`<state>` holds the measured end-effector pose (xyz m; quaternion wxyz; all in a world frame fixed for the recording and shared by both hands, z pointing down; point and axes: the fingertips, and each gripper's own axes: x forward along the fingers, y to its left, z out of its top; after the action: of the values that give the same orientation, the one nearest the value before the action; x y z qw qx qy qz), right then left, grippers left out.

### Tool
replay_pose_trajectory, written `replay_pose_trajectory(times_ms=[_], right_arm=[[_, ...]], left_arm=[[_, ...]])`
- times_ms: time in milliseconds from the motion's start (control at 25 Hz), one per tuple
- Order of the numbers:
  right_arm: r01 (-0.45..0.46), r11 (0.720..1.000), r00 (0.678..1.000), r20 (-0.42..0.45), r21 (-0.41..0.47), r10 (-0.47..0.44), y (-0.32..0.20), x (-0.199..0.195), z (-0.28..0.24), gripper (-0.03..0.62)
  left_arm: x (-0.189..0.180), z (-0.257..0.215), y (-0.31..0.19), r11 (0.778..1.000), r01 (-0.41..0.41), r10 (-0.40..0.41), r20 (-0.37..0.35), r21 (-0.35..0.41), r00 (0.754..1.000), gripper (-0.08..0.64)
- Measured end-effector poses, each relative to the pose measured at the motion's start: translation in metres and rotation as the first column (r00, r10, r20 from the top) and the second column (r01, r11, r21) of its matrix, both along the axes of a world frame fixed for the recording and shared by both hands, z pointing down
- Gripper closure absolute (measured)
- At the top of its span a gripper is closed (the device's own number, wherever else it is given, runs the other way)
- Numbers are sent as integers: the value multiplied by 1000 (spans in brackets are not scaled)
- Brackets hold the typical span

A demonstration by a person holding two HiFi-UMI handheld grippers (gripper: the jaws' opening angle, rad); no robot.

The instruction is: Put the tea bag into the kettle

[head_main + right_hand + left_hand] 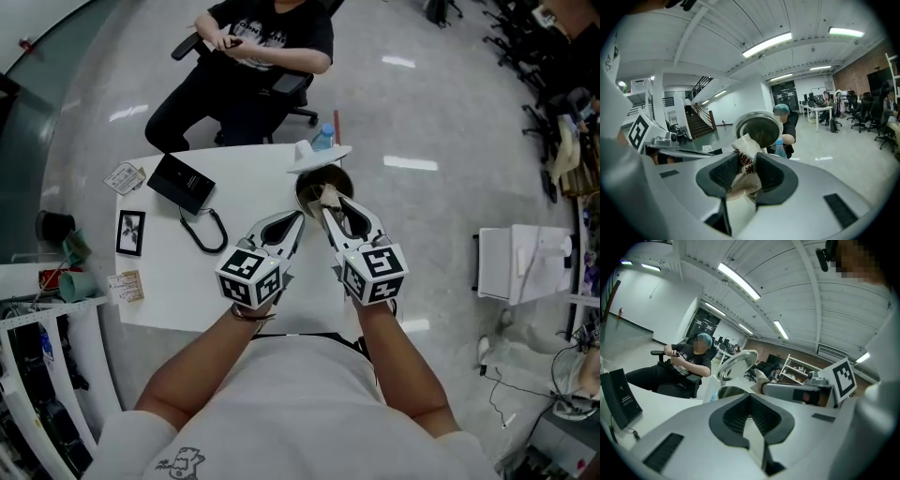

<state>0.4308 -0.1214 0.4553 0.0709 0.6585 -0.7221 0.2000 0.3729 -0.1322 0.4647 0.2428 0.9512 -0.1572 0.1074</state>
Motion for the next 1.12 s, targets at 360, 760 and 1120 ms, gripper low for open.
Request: replay_pose_trajectory(times_ms=[360,760,1120], right_arm=[[55,998,998,3,-29,-55,-31,18,15,465],[97,994,995,7,-42,-97,-37,17,29,391],[93,995,996,2,-30,-93,-28,16,25,391]], left_arm=[[18,12,-25,999,44,-44,26,1,999,551],[15,27,-36,998,68,-67,55,-16,996,551],[13,25,-29,997,71,-70,52,-16,996,551]])
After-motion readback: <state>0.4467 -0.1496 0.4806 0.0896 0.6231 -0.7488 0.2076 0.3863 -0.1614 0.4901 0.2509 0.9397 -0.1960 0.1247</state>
